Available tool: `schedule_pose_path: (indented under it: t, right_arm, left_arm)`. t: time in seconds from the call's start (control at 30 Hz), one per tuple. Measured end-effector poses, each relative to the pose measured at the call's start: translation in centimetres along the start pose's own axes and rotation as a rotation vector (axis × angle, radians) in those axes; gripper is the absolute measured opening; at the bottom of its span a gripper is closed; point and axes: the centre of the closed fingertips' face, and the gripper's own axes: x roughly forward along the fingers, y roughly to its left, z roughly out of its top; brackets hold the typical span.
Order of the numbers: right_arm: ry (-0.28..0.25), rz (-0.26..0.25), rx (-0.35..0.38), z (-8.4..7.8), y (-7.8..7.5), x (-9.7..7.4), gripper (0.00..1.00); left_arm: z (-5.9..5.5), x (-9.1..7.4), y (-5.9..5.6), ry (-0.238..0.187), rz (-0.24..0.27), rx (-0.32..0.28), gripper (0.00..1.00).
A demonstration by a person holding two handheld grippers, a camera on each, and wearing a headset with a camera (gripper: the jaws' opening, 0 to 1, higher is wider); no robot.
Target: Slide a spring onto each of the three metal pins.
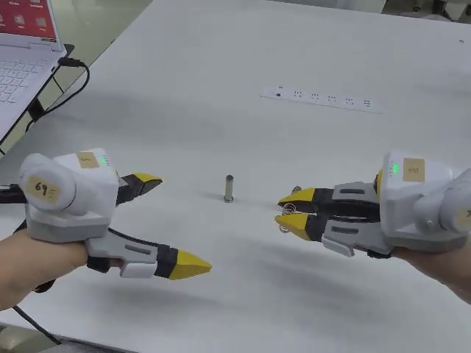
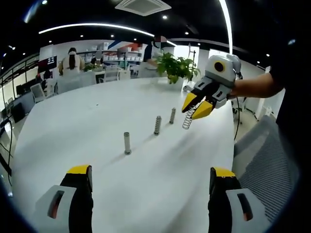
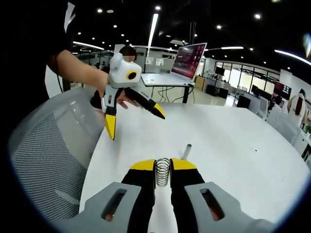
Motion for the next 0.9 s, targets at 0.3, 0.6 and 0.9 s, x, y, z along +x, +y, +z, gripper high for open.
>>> schedule_pose_path:
  t: [0.3,0.6,0.9]
  right_arm:
    - [-0.025,-0.041,-0.007,1.5,-2.2,1.7,0.08]
    - [-0.05,-0.053,0.009,3.0,-3.7,4.1,0.08]
    - [-0.057,-0.048,0.012,4.0,-4.3,6.5,0.08]
  left_arm:
    - [-0.3,-0.1,0.0,0.003,0.002,-0.007,0.98]
    - [-0.5,-0.4,0.4,0.002,0.014,-0.016,0.98]
    - [-0.5,-0.6,0.3,-0.003,0.011,-0.016,0.98]
